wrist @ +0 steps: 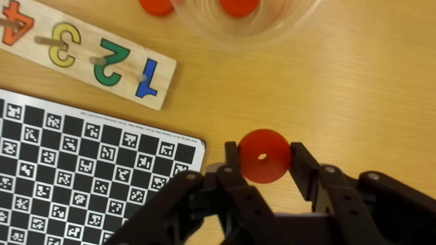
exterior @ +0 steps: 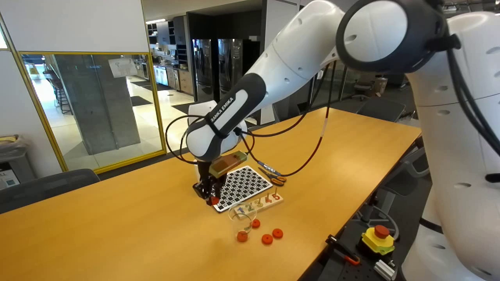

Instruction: Place the yellow rings inside the white cup, put the orange rings in the clear cup

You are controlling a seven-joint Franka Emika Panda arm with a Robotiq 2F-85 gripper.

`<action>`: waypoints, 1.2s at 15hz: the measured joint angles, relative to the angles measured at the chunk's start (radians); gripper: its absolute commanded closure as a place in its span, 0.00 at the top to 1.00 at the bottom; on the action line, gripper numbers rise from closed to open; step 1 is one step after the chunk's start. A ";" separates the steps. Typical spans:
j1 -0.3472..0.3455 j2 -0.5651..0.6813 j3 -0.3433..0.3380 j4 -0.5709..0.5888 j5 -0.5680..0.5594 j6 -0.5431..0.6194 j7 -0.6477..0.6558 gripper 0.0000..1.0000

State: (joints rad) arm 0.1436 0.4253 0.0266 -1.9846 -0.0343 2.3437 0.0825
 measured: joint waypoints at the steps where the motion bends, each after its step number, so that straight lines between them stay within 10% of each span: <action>1: -0.002 -0.053 0.005 -0.046 0.004 -0.015 0.000 0.22; 10: -0.009 -0.453 0.035 -0.420 0.056 -0.005 0.021 0.22; 18: -0.039 -0.466 0.034 -0.512 0.042 0.140 0.049 0.22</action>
State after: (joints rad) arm 0.1045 -0.0408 0.0611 -2.4969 0.0075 2.4838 0.1314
